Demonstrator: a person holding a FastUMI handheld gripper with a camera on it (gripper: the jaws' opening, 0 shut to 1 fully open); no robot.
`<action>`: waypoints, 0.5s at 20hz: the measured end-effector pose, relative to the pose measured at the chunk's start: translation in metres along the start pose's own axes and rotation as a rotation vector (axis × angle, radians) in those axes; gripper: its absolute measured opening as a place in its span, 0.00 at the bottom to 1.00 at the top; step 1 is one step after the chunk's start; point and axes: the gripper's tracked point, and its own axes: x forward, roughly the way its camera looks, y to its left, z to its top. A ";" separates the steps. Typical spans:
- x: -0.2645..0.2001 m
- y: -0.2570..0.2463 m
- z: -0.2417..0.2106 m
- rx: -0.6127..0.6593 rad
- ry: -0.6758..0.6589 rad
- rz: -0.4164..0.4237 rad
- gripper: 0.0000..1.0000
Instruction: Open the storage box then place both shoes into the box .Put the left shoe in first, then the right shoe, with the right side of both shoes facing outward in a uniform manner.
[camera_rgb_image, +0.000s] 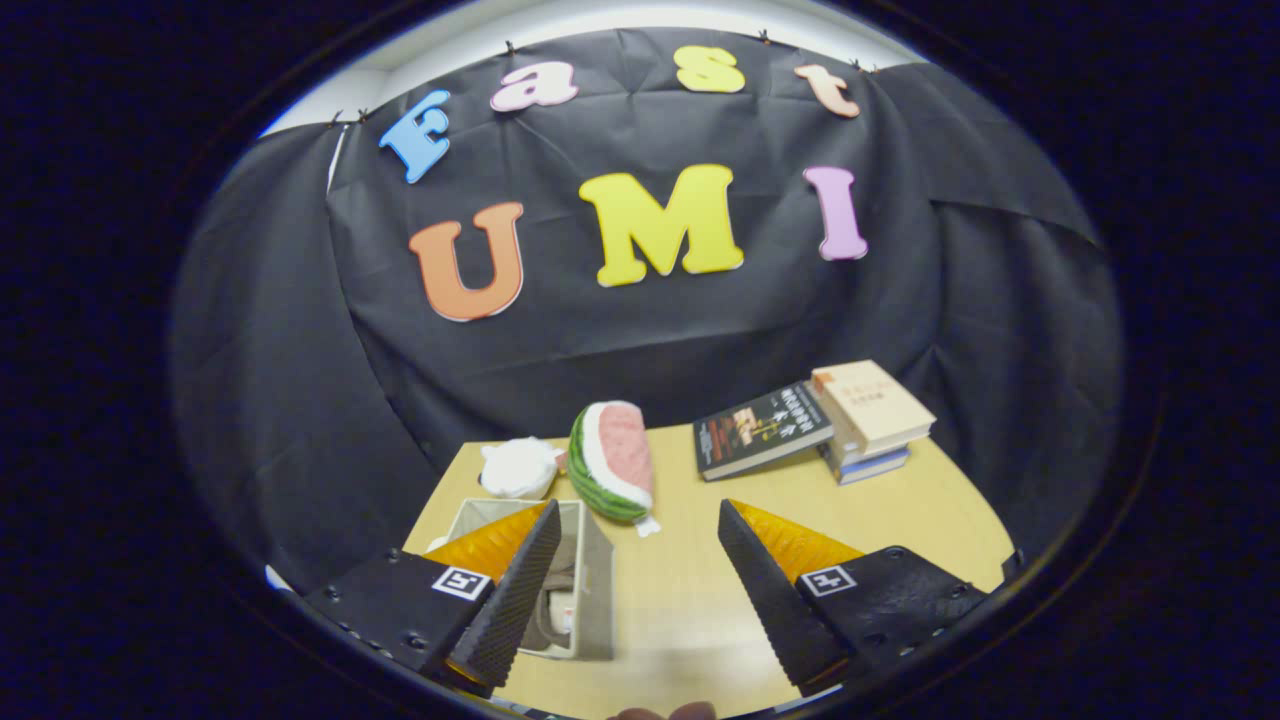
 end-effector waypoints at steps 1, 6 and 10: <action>-0.010 -0.008 0.009 -0.006 -0.034 -0.002 0.96; -0.055 -0.043 0.030 0.036 -0.138 0.009 0.96; -0.074 -0.062 0.028 0.039 -0.194 0.000 0.96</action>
